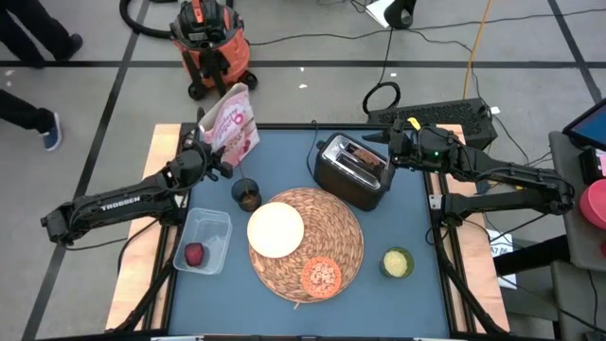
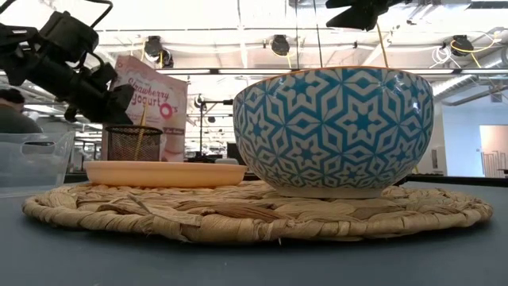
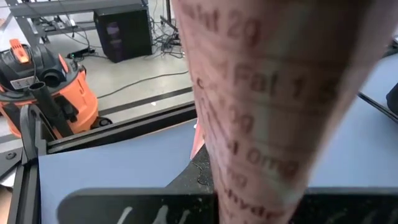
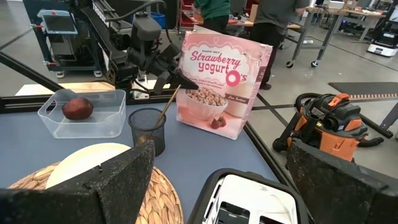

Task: Arrange a breakfast setting
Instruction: Pour the cereal into the orange bowl

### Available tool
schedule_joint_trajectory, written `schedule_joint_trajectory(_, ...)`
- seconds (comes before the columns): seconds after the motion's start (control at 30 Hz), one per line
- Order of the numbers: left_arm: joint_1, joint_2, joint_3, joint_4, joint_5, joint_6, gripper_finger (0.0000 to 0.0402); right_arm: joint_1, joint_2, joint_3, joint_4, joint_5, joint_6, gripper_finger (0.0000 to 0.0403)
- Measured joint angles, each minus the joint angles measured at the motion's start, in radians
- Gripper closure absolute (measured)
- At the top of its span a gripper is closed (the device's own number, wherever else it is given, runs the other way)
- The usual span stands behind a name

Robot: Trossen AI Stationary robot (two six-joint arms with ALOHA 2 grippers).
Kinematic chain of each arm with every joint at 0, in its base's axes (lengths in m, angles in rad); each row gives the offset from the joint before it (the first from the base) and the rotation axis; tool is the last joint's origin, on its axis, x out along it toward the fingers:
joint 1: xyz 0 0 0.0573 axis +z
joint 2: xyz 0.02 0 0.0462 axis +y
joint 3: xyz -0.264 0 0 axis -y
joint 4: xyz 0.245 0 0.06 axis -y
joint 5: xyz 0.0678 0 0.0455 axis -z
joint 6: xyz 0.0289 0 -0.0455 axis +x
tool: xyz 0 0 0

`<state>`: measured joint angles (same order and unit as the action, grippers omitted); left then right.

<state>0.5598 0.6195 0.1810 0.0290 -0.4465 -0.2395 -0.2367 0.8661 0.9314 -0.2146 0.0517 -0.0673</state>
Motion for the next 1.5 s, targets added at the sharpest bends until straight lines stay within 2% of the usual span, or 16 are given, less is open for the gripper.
schedule_joint_trajectory(0.2,0.000,0.001,-0.001,0.008,0.000,0.000,0.0396,0.000,0.000,0.000,0.000,0.000,0.000,0.0048)
schedule_joint_trajectory(0.3,0.000,0.001,-0.002,0.011,0.001,-0.002,0.0378,0.000,0.000,0.000,0.000,0.000,0.000,0.0048)
schedule_joint_trajectory(0.77,0.000,0.003,-0.004,0.022,0.003,-0.032,0.0224,0.000,0.000,0.000,0.000,0.000,-0.001,0.0048)
schedule_joint_trajectory(1.0,0.000,0.002,-0.004,0.025,0.000,-0.032,0.0166,0.000,0.000,0.000,0.000,0.000,-0.001,0.0048)
schedule_joint_trajectory(1.23,0.000,0.002,-0.004,0.025,0.000,-0.025,0.0137,0.000,0.000,0.000,0.000,0.000,-0.001,0.0048)
schedule_joint_trajectory(1.5,0.000,0.002,-0.003,0.027,-0.020,-0.010,0.0135,0.000,0.000,0.000,0.000,0.000,-0.001,0.0048)
